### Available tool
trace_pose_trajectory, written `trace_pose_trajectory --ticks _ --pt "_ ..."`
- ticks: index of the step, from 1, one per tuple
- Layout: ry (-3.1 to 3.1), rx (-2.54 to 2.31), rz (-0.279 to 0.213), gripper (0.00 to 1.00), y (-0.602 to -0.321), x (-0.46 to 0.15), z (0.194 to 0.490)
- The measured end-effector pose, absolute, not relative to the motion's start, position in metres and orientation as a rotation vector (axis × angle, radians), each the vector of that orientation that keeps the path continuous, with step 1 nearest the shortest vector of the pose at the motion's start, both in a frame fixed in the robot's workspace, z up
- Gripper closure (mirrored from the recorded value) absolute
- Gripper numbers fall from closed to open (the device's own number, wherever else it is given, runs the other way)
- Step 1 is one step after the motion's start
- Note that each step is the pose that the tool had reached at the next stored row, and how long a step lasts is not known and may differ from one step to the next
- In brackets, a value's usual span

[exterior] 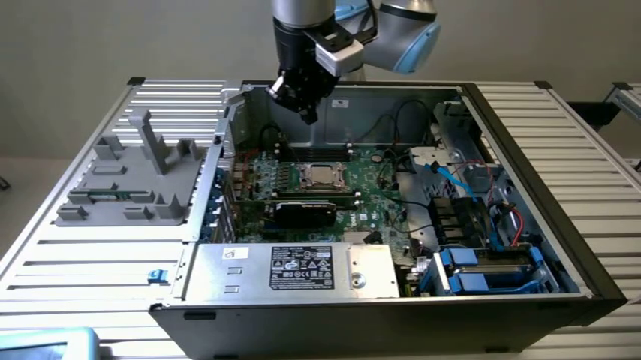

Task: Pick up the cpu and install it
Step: 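Install the first cpu locking lever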

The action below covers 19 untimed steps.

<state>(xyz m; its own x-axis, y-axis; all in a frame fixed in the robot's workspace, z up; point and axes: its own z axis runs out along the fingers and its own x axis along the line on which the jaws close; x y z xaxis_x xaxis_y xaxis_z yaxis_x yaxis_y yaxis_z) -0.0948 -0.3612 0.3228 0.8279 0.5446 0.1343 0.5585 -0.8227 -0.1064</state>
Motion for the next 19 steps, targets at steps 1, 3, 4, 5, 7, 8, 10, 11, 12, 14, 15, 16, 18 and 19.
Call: trace_pose_trajectory --ticks 1,3,4,5,7,8,10,11,12,14,15,16,18,19 --pt "-0.846 -2.876 -0.149 0.89 -0.3612 -0.0948 0.3226" --pt "-0.798 -2.891 -0.153 0.89 -0.3612 -0.0948 0.3221" --pt "-0.774 -2.898 -0.155 0.89 -0.3612 -0.0948 0.3218" --pt "-0.750 -2.905 -0.156 0.89 -0.3612 -0.0948 0.3215" --pt "-0.717 -2.915 -0.159 0.89 -0.3612 -0.0948 0.3214" --pt "-0.717 -2.915 -0.159 0.89 -0.3612 -0.0948 0.3214" --pt "-0.716 -2.915 -0.159 0.89 -0.3612 -0.0954 0.3212" --pt "-0.714 -2.915 -0.153 0.89 -0.3612 -0.0959 0.3208" --pt "-0.710 -2.914 -0.127 0.89 -0.3611 -0.0960 0.3208" --pt "-0.701 -2.909 -0.075 0.89 -0.3612 -0.0960 0.3208" --pt "-0.697 -2.906 -0.048 0.89 -0.3612 -0.0961 0.3207" --pt "-0.692 -2.903 -0.021 0.89 -0.3612 -0.0960 0.3206" --pt "-0.681 -2.897 0.031 0.89 -0.3612 -0.0960 0.3205" --pt "-0.675 -2.895 0.053 0.89 -0.3612 -0.0961 0.3203"
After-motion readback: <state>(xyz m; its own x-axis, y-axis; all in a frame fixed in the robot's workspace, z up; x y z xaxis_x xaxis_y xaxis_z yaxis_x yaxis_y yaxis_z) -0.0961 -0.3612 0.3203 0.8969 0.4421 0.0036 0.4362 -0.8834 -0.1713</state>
